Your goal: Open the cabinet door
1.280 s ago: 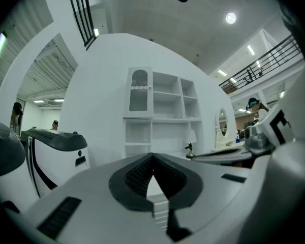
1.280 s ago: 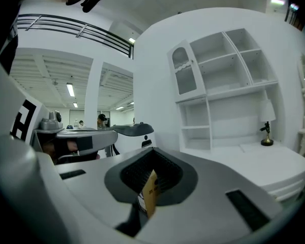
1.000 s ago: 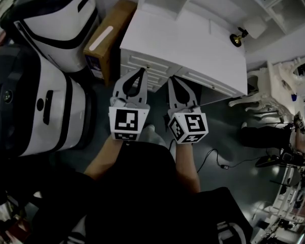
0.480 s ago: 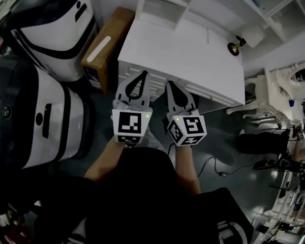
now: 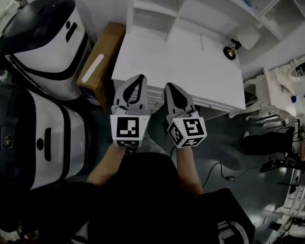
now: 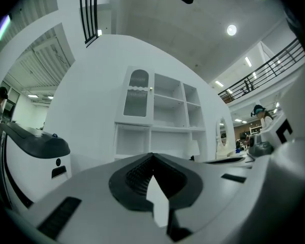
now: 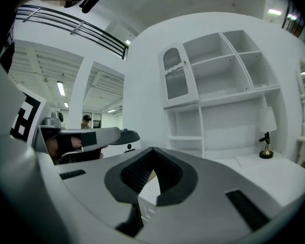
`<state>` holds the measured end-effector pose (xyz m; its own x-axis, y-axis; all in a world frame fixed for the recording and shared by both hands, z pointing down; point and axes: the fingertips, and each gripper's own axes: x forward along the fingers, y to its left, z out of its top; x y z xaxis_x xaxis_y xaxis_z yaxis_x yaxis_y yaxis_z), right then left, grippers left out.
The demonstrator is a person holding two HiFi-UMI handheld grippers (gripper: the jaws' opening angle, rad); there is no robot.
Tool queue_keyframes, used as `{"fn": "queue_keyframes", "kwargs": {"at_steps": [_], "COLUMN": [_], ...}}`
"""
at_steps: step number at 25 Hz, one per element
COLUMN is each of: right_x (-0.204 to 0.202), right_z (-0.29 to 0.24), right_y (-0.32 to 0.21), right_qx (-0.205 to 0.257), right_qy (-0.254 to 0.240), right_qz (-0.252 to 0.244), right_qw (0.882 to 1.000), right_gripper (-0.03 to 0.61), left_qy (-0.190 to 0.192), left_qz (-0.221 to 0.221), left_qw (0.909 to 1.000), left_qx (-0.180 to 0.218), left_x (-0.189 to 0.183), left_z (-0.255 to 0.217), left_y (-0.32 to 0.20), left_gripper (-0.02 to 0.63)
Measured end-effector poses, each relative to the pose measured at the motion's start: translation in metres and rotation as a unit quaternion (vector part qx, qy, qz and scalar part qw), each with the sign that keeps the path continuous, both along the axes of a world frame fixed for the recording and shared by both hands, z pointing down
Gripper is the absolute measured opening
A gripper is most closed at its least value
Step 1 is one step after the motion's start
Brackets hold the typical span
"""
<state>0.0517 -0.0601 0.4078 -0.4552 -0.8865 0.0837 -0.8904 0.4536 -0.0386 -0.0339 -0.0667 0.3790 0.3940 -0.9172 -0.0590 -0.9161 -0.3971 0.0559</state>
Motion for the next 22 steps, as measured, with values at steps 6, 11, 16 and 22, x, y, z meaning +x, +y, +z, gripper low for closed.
{"fn": "queue_keyframes", "kwargs": {"at_steps": [6,11,16,22], "right_x": [0.016,0.029,0.041,0.049], "right_z": [-0.016,-0.026,-0.044,-0.074], "right_y": [-0.041,-0.077,-0.116,-0.163], "right_qx": [0.018,0.033,0.052,0.09], "right_qy": [-0.001,-0.001,-0.002,0.014], "right_qz": [0.007,0.016,0.019,0.02], "right_qw": [1.0,0.999,0.998,0.996], "right_gripper": [0.018,0.018,0.018,0.018], "left_qy": [0.012,0.003,0.004,0.013], "left_qz": [0.011,0.03,0.047,0.064], "left_qw": [0.9995,0.999,0.9979,0.9964], "left_qx": [0.026,0.033,0.044,0.053], "left_x": [0.019,0.039,0.058,0.078], "left_z": [-0.024,-0.035,-0.05,-0.069], "left_y": [-0.044,-0.081,-0.121,-0.165], "left_gripper": [0.011,0.011,0.011,0.011]}}
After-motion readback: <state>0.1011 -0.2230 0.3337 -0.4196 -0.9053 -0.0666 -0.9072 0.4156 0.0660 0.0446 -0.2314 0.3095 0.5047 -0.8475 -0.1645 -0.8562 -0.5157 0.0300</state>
